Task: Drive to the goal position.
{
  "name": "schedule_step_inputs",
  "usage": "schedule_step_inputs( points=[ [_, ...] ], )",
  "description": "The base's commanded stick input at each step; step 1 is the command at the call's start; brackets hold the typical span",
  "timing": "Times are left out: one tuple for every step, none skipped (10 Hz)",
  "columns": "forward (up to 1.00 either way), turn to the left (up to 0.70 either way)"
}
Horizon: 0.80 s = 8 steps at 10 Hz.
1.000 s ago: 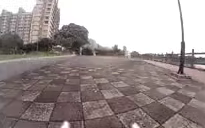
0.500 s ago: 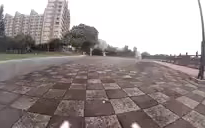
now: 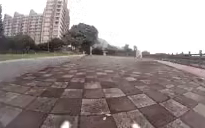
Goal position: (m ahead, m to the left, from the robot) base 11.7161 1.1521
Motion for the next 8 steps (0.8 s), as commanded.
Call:
schedule_step_inputs(
  points=[
    [0.70,0.00],
    [0.77,0.00],
    [0.85,0.00],
    [0.99,0.00],
    [1.00,0.00],
    [1.00,0.00],
    [1.00,0.00],
    [1.00,0.00]
  ],
)
